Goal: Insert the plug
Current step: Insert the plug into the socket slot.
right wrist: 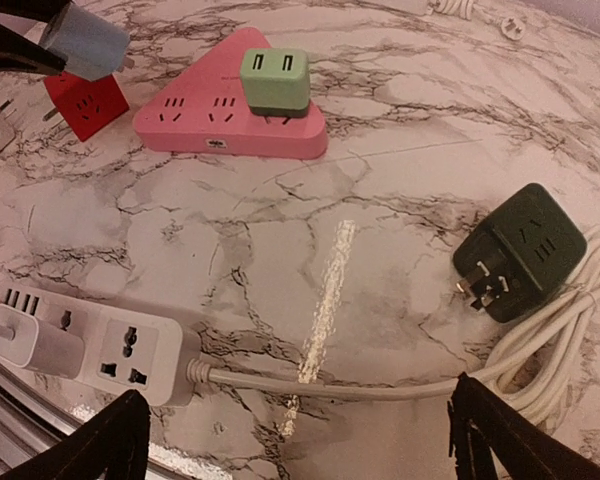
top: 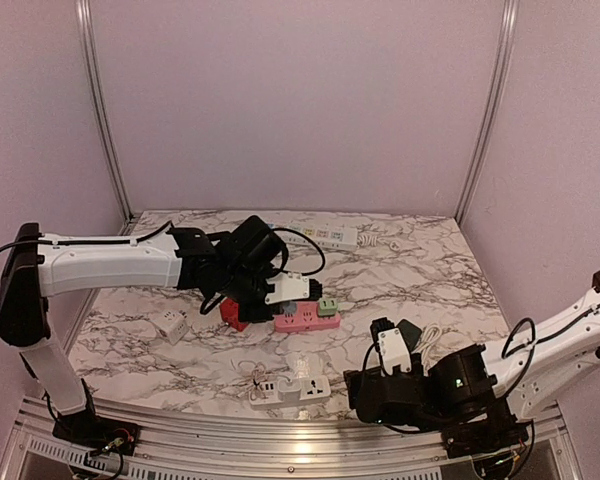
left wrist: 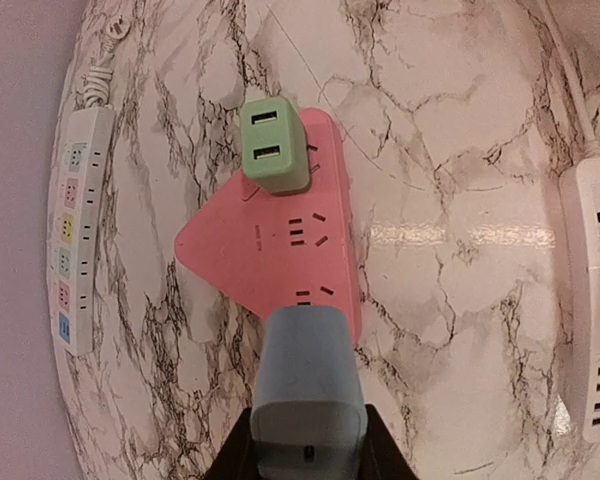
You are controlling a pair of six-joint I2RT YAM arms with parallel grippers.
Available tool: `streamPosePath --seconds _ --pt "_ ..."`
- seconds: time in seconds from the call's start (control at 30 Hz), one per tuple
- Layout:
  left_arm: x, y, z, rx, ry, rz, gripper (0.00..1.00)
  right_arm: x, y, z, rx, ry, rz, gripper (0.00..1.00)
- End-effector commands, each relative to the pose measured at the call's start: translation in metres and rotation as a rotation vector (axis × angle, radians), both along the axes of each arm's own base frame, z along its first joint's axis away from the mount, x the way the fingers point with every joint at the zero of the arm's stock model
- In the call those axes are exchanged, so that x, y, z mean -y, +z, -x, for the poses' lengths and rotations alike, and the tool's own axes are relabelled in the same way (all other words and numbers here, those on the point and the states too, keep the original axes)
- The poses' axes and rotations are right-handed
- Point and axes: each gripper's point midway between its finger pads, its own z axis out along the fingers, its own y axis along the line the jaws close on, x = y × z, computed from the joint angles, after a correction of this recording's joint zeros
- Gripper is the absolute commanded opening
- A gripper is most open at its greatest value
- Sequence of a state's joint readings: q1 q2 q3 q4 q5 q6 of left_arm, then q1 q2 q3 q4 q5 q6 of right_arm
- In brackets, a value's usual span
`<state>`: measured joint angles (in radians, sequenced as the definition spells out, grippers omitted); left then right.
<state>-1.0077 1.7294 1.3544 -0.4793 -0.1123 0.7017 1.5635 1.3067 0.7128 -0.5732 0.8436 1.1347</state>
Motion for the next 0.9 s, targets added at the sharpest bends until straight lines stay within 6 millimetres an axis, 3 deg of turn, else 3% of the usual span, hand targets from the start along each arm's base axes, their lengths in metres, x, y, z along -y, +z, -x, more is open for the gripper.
streamPosePath --seconds 0.0,0.23,0.33,0.87 --pt "-0.01 -0.014 -0.002 -0.044 -0.072 -0.108 0.0 -0.011 0.004 0.003 -0.015 -0.018 -0.177 0.99" --pt "-0.006 -0.02 -0.02 -0.027 -0.105 -0.158 0.0 -0.014 -0.006 0.001 0.0 -0.029 -0.273 0.99" --pt "-0.002 -0.022 -0.022 -0.046 -0.114 -0.188 0.0 -0.012 0.003 -0.001 0.027 -0.035 -0.299 0.99" --pt "0.005 -0.042 -0.051 -0.021 -0.001 -0.26 0.0 0.026 0.014 -0.005 0.049 -0.062 -0.558 0.99"
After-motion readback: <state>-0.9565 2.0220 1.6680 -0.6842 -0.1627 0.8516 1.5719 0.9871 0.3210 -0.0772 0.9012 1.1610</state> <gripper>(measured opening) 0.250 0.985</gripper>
